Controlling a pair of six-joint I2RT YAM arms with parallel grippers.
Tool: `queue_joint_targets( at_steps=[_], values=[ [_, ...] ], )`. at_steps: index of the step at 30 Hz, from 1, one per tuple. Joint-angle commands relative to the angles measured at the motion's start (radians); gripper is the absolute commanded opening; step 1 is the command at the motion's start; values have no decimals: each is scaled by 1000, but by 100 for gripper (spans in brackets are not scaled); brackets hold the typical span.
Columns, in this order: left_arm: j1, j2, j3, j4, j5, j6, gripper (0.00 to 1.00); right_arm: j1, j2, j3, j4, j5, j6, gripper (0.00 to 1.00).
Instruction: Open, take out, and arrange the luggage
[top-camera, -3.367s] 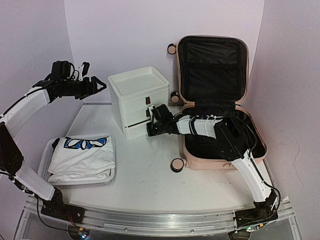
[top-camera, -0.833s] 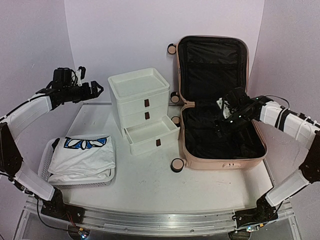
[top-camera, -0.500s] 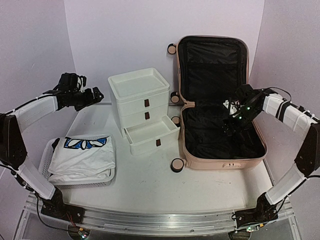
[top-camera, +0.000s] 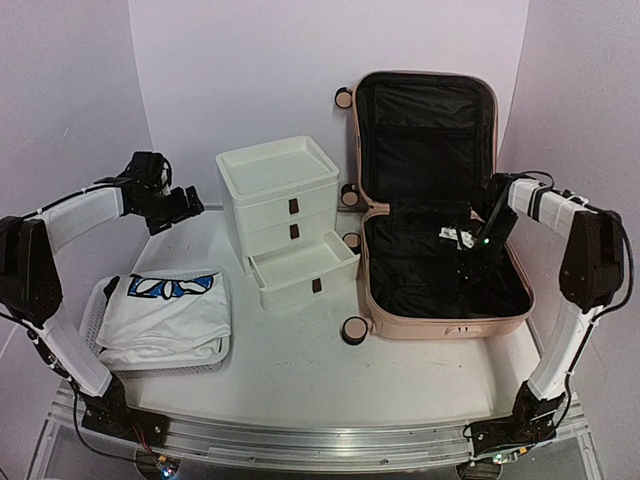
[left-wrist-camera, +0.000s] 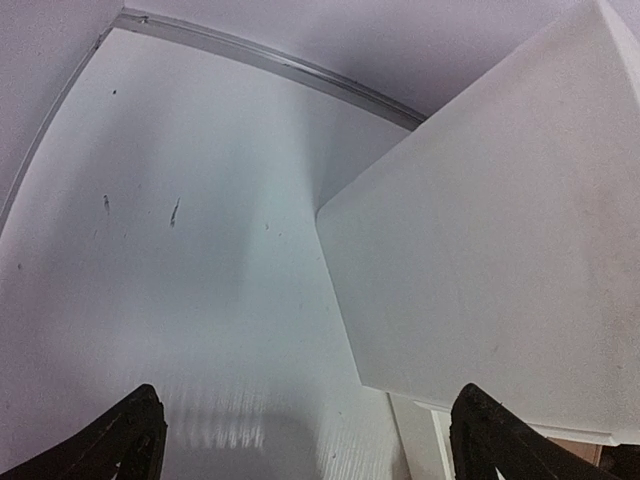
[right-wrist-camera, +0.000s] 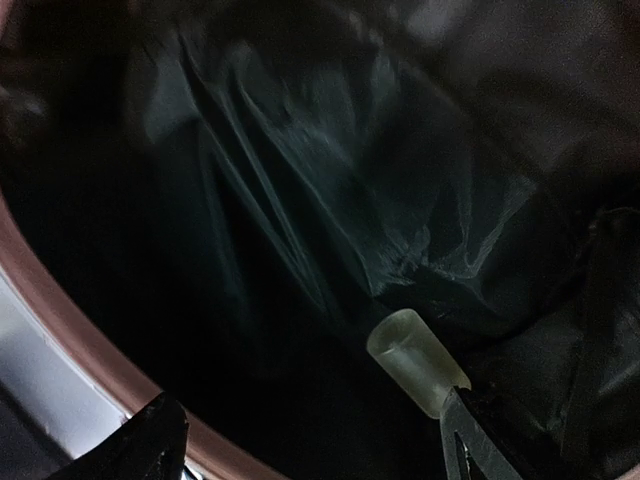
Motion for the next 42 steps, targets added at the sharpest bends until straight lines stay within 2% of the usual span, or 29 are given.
queue_joint_targets(
  at_steps=[1,6,11,16,20,26,30,34,42],
  values=[
    [16,6,52,-72,-64,-49,99,-27,98,77,-178,29,-198,89],
    [19,24,52,-137,-131,-124,99,-46,188,111,-262,60,-301,89],
    [21,46,85,-192,-135,-141,98,-46,229,81,-252,150,-337,87],
    [23,67,138,-233,-142,-103,98,-48,247,9,-150,300,-384,86],
    [22,75,155,-236,-151,-91,98,-51,277,-14,-73,351,-419,86],
    [22,67,153,-237,-170,-80,98,-52,327,-15,68,374,-434,83],
    [22,41,126,-229,-181,-80,98,-50,333,-9,103,347,-436,80],
    [22,-7,67,-186,-177,-81,98,-48,310,-39,131,325,-441,68],
    [23,-90,39,-132,-97,2,97,-36,183,-58,142,272,-411,26]
  ],
)
